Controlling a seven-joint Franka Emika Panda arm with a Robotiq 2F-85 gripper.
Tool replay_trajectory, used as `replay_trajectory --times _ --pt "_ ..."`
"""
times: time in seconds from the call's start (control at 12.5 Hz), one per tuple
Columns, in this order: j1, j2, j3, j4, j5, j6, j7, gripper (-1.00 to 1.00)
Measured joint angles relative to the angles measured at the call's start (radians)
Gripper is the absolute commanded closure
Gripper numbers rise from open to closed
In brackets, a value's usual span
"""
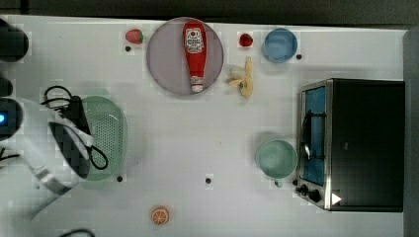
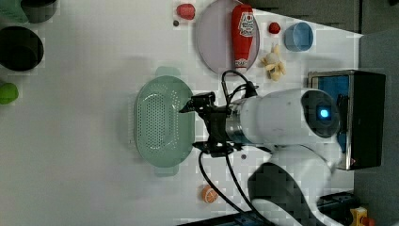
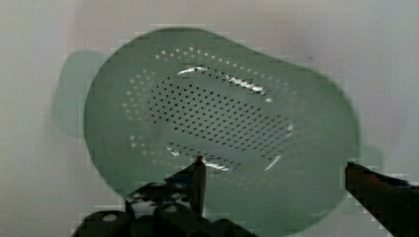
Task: Drag strainer left to right.
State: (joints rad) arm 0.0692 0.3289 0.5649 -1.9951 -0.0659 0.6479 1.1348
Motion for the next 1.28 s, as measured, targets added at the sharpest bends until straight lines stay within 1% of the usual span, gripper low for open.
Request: replay_trajectory --times 0.16,0.32,0.48,0.56,0.72,0.96,1.12,1.28 --pt "0.000 0.088 0.000 -0.005 -0.001 0.095 0.101 -1.00" --pt "0.000 0.168 0.000 -0.024 -0.055 0.191 0.147 -1.00" --pt "0.009 0.227 -0.027 -0.042 -0.084 0.283 0.181 -1.00" --pt "0.006 0.239 -0.042 -0.069 -0.090 0.305 0.190 -1.00" --pt "-0.005 0.265 -0.058 -0.101 -0.134 0.313 0.195 -1.00" --pt "-0.005 0.262 -0.087 -0.136 -0.132 0.347 0.229 -1.00" --pt "-0.002 0.259 -0.119 -0.151 -0.158 0.357 0.233 -1.00" --pt "-0.014 0.258 -0.136 -0.149 -0.163 0.398 0.233 -1.00"
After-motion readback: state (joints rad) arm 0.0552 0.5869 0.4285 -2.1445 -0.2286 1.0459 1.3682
